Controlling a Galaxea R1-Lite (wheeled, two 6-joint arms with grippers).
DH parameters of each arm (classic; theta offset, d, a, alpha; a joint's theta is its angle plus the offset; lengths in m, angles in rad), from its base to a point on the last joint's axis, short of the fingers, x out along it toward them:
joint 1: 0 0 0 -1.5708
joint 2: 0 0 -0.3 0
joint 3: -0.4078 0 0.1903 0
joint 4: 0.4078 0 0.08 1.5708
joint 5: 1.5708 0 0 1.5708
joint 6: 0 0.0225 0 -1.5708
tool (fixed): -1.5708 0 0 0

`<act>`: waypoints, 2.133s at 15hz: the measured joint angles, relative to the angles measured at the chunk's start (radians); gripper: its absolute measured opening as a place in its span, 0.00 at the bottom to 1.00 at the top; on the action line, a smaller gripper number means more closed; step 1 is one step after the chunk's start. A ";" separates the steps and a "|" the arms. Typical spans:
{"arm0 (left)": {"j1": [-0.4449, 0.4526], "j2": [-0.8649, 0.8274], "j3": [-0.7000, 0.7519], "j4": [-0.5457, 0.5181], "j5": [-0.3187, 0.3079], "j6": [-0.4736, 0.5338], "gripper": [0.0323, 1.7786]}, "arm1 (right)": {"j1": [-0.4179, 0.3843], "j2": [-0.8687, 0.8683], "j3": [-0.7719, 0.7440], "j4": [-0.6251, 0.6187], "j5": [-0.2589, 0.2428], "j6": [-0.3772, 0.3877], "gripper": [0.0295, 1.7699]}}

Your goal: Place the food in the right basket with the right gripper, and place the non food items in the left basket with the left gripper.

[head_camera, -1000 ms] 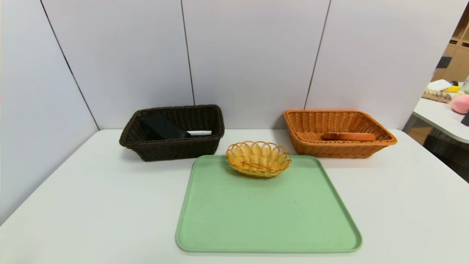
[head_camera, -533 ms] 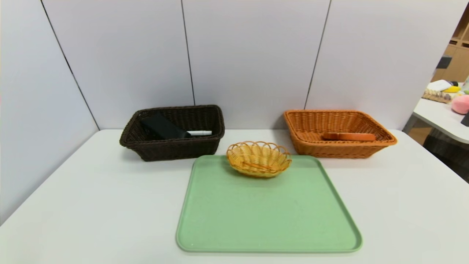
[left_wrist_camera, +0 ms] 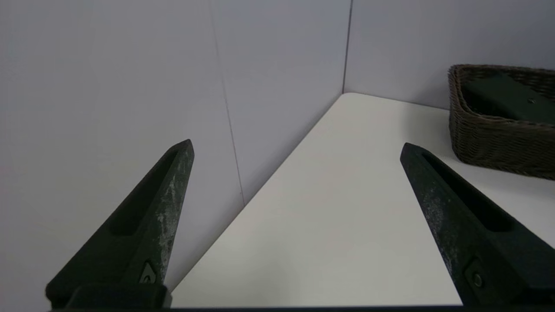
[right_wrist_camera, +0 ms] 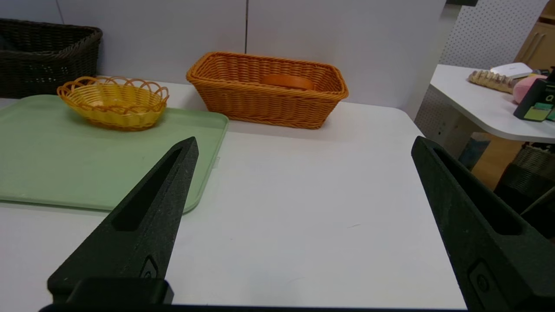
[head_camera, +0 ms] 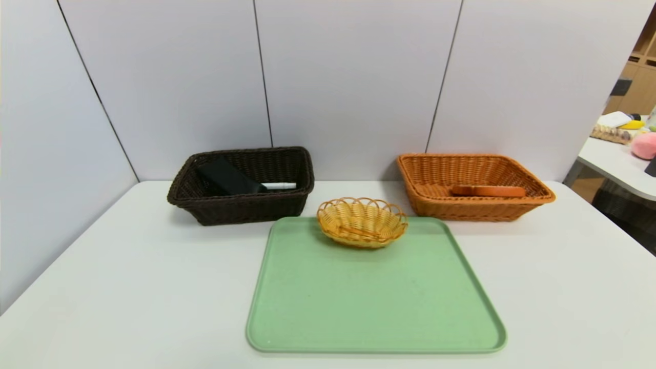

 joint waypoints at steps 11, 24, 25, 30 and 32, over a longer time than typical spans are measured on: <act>0.122 -0.231 0.210 0.128 -0.478 0.084 0.95 | 0.000 0.000 0.014 -0.051 0.003 -0.009 0.96; 0.121 -0.274 0.364 0.068 -0.693 0.024 0.95 | 0.000 0.000 0.334 -0.197 0.033 -0.009 0.96; 0.121 -0.275 0.365 0.066 -0.689 -0.004 0.95 | 0.000 0.000 0.334 -0.194 0.031 0.025 0.96; 0.121 -0.275 0.365 0.064 -0.667 -0.056 0.95 | 0.000 0.000 0.334 -0.195 0.009 0.089 0.96; 0.121 -0.275 0.365 0.064 -0.667 -0.056 0.95 | 0.000 0.000 0.334 -0.195 0.008 0.088 0.96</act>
